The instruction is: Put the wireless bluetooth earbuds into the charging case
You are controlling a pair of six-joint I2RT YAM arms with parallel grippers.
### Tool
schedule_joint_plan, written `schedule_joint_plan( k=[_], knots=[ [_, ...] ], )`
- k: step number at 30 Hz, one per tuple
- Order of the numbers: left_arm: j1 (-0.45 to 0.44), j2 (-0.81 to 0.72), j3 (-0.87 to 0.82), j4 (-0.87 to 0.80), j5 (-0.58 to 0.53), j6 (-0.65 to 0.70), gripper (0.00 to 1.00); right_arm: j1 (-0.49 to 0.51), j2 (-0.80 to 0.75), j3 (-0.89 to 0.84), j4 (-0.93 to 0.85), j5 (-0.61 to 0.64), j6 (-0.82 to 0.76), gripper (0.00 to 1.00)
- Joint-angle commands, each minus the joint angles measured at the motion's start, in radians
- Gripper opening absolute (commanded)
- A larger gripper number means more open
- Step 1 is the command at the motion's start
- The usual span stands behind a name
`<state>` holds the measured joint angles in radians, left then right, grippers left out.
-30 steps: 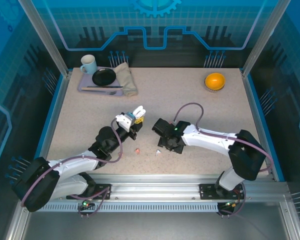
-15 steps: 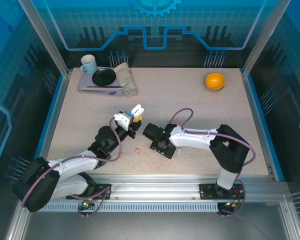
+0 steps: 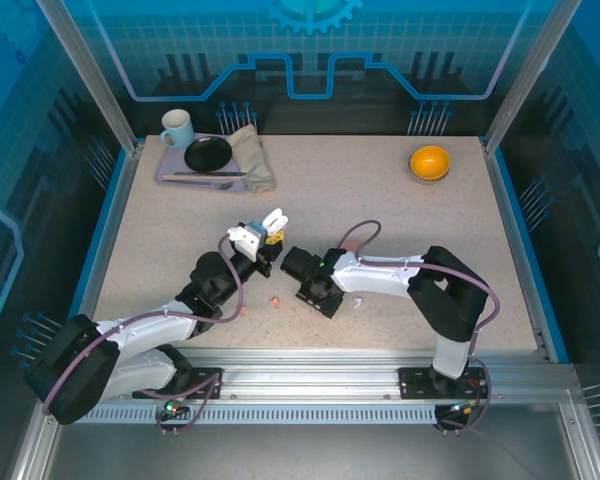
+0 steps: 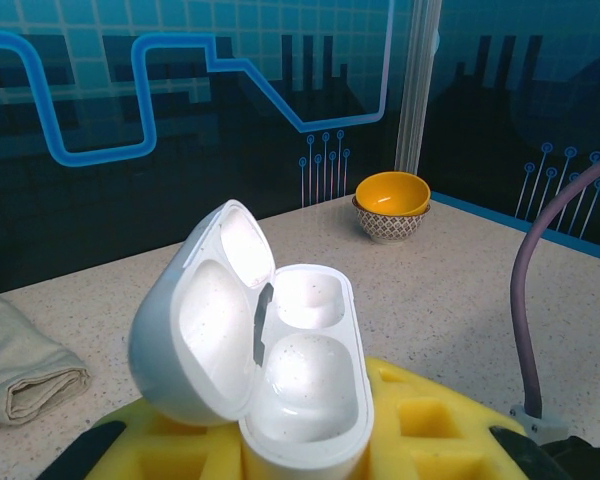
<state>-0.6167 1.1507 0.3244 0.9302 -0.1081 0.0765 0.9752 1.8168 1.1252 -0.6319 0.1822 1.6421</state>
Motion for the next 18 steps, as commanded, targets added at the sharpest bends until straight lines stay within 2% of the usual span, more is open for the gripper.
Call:
schedule_joint_plan(
  k=[1, 18],
  knots=[
    [0.01, -0.012, 0.034, 0.055, 0.018, -0.015, 0.0, 0.014, 0.023, 0.03, -0.01, 0.004, 0.018, 0.52],
    [0.011, -0.003, 0.039, 0.056, 0.032, -0.024, 0.0, 0.012, 0.036, 0.058, -0.08, 0.057, -0.014, 0.46]
  ],
)
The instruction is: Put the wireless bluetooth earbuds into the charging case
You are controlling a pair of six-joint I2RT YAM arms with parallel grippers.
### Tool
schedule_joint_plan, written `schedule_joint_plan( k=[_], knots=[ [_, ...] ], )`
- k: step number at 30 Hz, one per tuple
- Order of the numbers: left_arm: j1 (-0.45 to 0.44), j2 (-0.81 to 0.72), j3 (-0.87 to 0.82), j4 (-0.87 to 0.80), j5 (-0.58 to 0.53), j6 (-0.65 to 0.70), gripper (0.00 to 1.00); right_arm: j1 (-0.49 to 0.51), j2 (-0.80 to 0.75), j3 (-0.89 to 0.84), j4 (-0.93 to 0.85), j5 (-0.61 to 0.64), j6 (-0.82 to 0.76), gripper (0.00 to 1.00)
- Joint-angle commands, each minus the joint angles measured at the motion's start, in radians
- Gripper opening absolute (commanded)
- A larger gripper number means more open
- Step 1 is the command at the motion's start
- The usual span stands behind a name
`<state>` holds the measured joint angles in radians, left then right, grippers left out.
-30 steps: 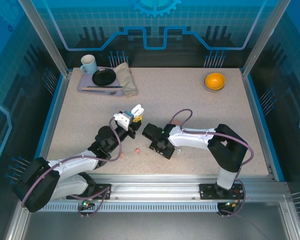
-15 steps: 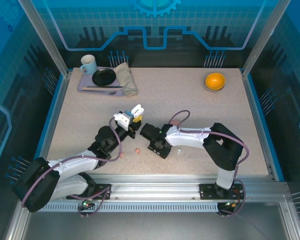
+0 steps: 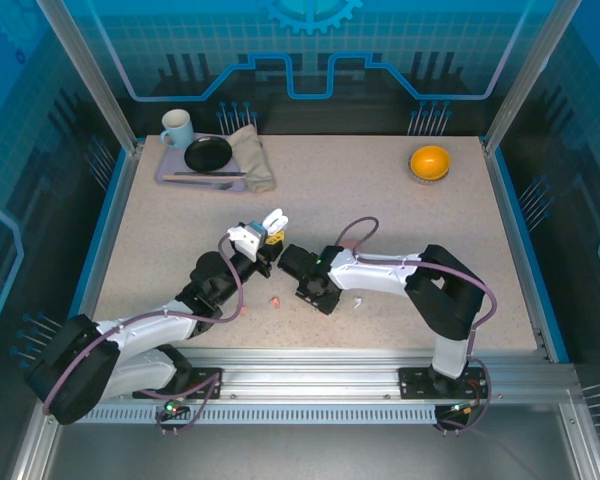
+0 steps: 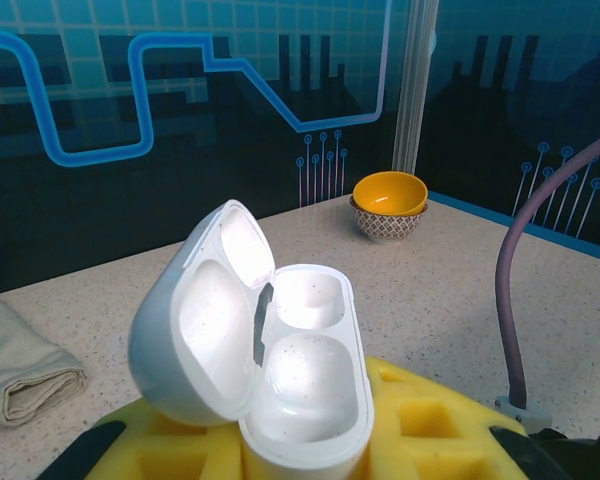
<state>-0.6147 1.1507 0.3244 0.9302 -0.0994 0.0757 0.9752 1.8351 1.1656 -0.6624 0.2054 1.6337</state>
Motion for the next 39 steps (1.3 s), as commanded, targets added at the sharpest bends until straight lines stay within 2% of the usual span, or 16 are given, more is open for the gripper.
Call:
schedule_joint_plan(
  k=[1, 19, 32, 39],
  knots=[
    [0.008, -0.003, 0.039, 0.057, 0.026, -0.024, 0.0, 0.013, 0.019, 0.017, -0.047, 0.034, -0.006, 0.46],
    [0.008, -0.003, 0.044, 0.049, 0.028, -0.021, 0.0, 0.016, 0.046, 0.013, -0.058, 0.017, -0.05, 0.44],
    [0.009, -0.012, 0.052, 0.03, 0.031, -0.019, 0.0, 0.018, 0.021, -0.008, -0.059, 0.037, -0.064, 0.29],
    [0.008, -0.02, 0.052, 0.016, 0.029, -0.02, 0.0, 0.017, -0.035, -0.041, -0.058, 0.07, -0.061, 0.27]
  ],
)
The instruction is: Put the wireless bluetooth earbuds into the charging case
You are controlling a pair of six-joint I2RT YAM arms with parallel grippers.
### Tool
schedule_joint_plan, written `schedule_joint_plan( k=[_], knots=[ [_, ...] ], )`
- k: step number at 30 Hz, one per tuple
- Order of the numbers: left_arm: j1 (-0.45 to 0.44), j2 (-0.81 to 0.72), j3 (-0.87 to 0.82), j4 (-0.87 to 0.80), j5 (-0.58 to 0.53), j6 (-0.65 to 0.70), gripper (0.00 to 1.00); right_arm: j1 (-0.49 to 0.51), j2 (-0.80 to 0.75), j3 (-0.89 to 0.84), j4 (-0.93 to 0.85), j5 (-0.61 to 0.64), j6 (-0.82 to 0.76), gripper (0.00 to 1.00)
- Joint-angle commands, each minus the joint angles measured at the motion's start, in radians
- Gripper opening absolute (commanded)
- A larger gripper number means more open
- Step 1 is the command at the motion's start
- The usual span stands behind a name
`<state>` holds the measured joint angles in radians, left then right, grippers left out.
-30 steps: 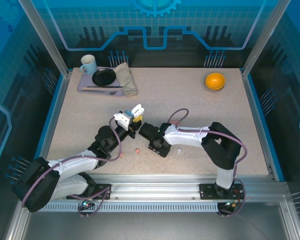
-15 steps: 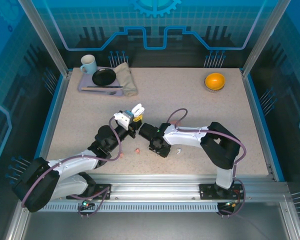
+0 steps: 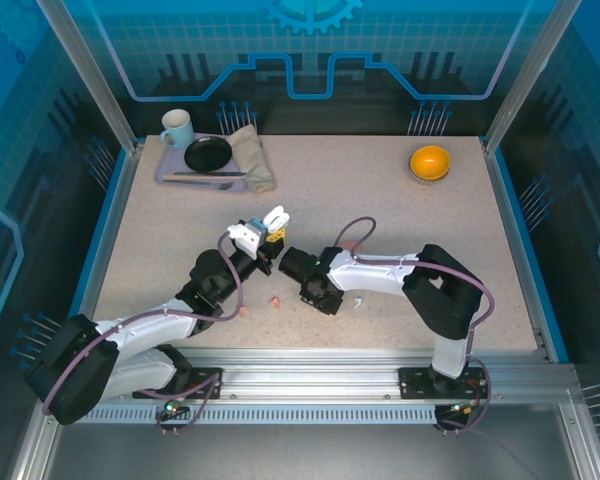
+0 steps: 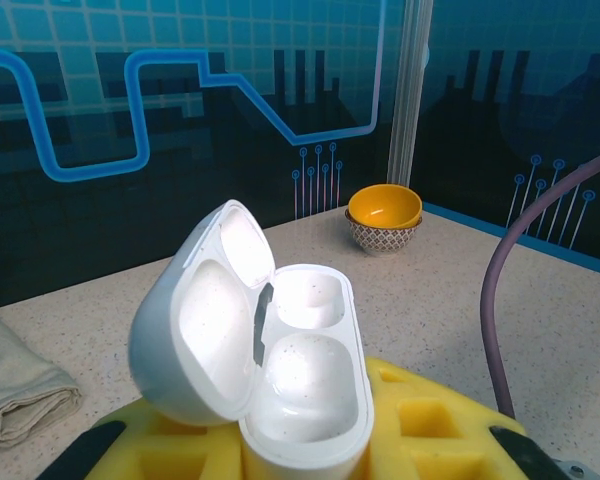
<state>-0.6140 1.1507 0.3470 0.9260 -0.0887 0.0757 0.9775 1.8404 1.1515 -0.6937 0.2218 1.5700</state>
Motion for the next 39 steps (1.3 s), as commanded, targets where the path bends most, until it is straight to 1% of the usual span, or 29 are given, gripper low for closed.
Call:
schedule_joint_plan(
  k=[1, 5, 11, 14, 17, 19, 22, 25, 28, 31, 35, 39],
  knots=[
    [0.008, -0.022, 0.03, 0.016, 0.018, -0.017, 0.0, 0.015, -0.056, -0.035, -0.029, 0.064, 0.004, 0.27],
    [0.008, -0.04, 0.036, -0.005, 0.027, -0.006, 0.0, 0.005, -0.132, -0.069, -0.035, 0.109, -0.008, 0.27],
    [0.009, -0.062, 0.046, -0.037, 0.061, 0.001, 0.0, -0.043, -0.295, -0.122, -0.041, 0.199, -0.092, 0.25],
    [0.009, -0.068, 0.055, -0.052, 0.085, 0.001, 0.0, -0.088, -0.397, -0.138, -0.028, 0.241, -0.178, 0.25],
    [0.009, -0.064, 0.07, -0.067, 0.119, 0.004, 0.0, -0.137, -0.508, -0.147, 0.024, 0.275, -0.309, 0.25],
    [0.009, -0.054, 0.09, -0.075, 0.138, 0.002, 0.0, -0.185, -0.586, -0.147, 0.09, 0.278, -0.42, 0.25],
    [0.009, -0.028, 0.127, -0.076, 0.169, 0.009, 0.0, -0.262, -0.664, -0.123, 0.201, 0.231, -0.574, 0.25],
    [0.009, 0.011, 0.179, -0.092, 0.202, 0.021, 0.0, -0.33, -0.687, -0.067, 0.299, 0.153, -0.718, 0.24],
    [0.009, 0.06, 0.236, -0.102, 0.231, 0.03, 0.0, -0.367, -0.68, -0.01, 0.408, 0.067, -0.839, 0.24],
    [0.008, 0.112, 0.29, -0.103, 0.234, 0.029, 0.0, -0.381, -0.666, 0.028, 0.537, -0.022, -0.939, 0.23],
    [-0.005, 0.18, 0.355, -0.094, 0.197, 0.033, 0.0, -0.382, -0.653, 0.044, 0.694, -0.121, -1.01, 0.23],
    [-0.044, 0.246, 0.435, -0.113, 0.102, 0.071, 0.0, -0.378, -0.64, 0.025, 0.814, -0.166, -1.028, 0.23]
  ],
)
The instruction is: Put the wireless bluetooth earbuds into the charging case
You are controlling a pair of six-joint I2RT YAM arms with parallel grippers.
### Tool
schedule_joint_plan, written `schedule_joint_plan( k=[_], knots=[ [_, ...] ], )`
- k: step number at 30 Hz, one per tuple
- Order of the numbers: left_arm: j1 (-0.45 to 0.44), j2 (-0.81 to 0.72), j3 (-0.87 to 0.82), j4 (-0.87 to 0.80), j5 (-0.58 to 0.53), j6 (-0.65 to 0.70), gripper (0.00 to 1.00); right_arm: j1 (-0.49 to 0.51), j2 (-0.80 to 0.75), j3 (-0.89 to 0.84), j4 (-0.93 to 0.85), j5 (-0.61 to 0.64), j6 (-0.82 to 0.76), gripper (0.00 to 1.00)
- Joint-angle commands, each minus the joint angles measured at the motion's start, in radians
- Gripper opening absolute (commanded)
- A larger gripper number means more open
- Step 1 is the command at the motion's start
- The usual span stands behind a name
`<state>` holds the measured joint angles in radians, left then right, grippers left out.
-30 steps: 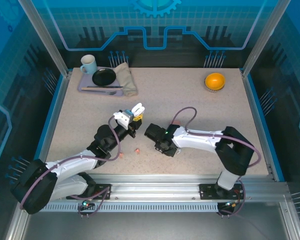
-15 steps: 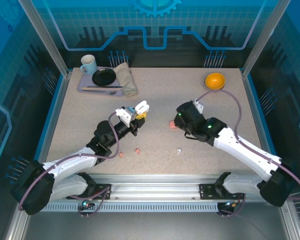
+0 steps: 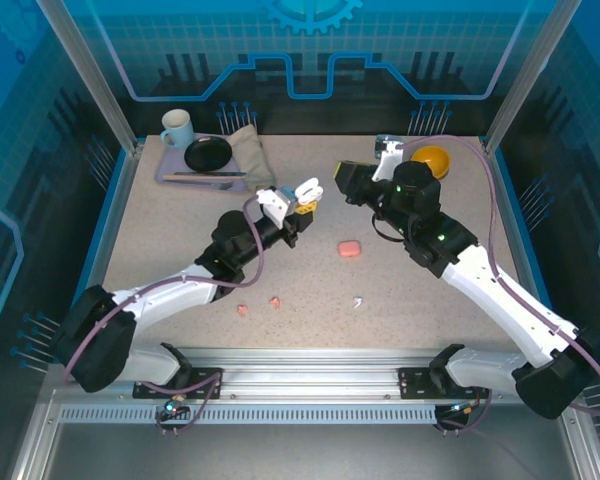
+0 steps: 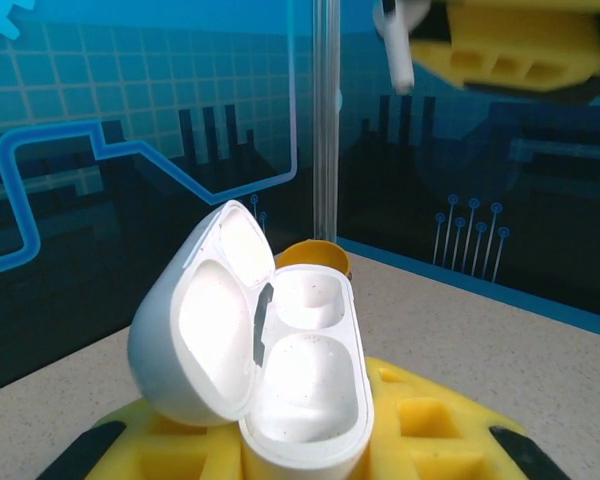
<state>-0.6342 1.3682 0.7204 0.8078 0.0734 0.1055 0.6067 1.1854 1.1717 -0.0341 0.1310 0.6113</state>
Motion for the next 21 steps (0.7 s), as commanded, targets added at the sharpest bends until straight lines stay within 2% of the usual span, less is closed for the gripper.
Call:
schedule_joint_plan(
  k=[1, 11, 21],
  knots=[
    [-0.031, 0.043, 0.081, -0.006, -0.077, 0.049, 0.0, -0.007, 0.018, -0.005, 0.183, -0.079, -0.069, 0.22],
    [-0.045, 0.11, 0.174, -0.009, -0.168, -0.009, 0.0, 0.037, 0.017, -0.105, 0.364, -0.091, -0.088, 0.21],
    [-0.047, 0.109, 0.21, -0.036, -0.157, -0.029, 0.0, 0.056, 0.039, -0.146, 0.419, -0.071, -0.065, 0.2]
  ],
)
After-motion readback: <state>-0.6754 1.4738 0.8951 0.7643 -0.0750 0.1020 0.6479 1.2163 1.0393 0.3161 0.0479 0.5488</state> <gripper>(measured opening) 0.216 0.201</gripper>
